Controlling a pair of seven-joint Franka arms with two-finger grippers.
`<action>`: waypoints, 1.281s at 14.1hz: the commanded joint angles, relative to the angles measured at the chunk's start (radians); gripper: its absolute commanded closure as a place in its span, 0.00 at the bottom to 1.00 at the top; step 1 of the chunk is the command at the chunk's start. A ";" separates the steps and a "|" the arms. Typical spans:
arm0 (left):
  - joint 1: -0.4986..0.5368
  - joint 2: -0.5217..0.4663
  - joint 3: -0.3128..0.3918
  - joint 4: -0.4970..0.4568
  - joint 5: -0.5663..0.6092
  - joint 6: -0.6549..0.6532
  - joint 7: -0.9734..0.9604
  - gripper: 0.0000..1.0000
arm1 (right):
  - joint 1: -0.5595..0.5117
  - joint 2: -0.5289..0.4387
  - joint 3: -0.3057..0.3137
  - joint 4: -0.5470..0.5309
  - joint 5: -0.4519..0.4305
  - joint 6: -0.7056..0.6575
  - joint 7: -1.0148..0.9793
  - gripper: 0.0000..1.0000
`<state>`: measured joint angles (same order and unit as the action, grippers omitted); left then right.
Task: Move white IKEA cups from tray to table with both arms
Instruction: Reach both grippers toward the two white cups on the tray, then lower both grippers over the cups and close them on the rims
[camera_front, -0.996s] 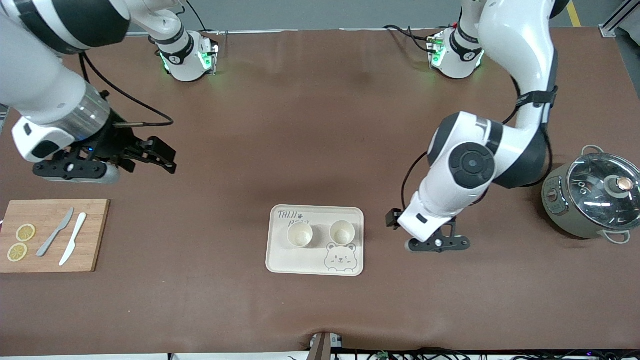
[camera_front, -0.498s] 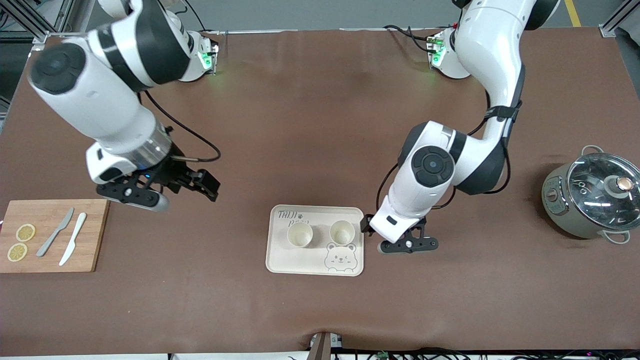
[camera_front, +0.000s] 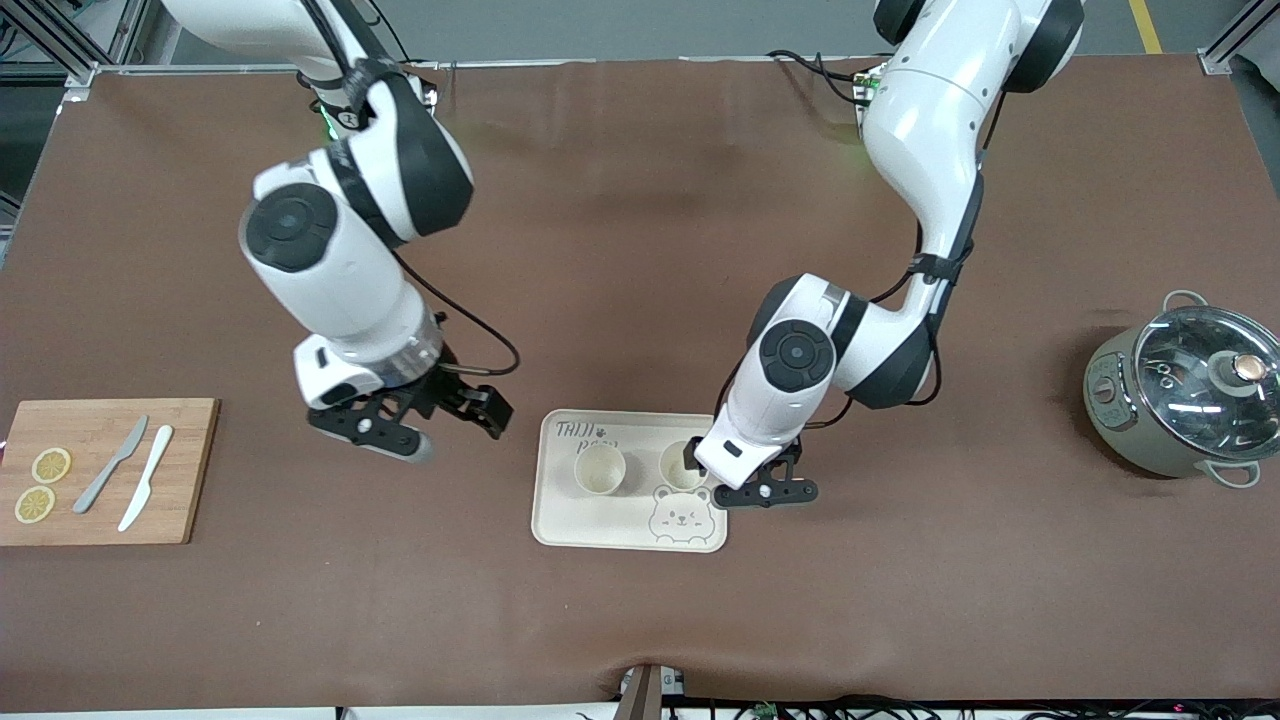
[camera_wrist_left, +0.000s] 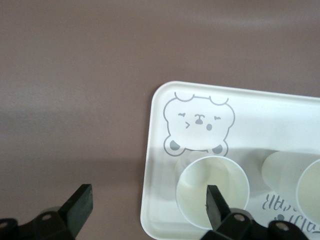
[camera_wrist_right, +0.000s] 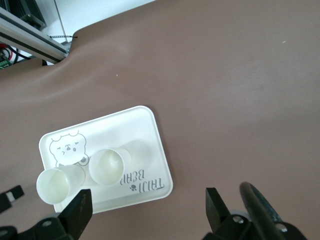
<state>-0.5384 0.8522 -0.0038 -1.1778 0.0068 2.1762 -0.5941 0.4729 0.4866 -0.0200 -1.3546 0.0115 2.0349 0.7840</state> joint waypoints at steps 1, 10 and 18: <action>-0.025 0.025 0.018 0.023 -0.001 0.013 -0.032 0.00 | 0.021 0.061 -0.008 0.017 -0.034 0.036 0.043 0.00; -0.054 0.039 0.018 0.006 0.002 0.051 -0.070 0.00 | 0.046 0.223 -0.008 0.017 -0.034 0.183 0.035 0.00; -0.051 0.064 0.018 0.006 0.002 0.082 -0.066 0.00 | 0.104 0.296 -0.006 0.022 -0.027 0.230 0.066 0.00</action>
<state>-0.5789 0.9065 -0.0004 -1.1798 0.0068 2.2428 -0.6455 0.5620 0.7545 -0.0225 -1.3550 -0.0038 2.2349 0.8138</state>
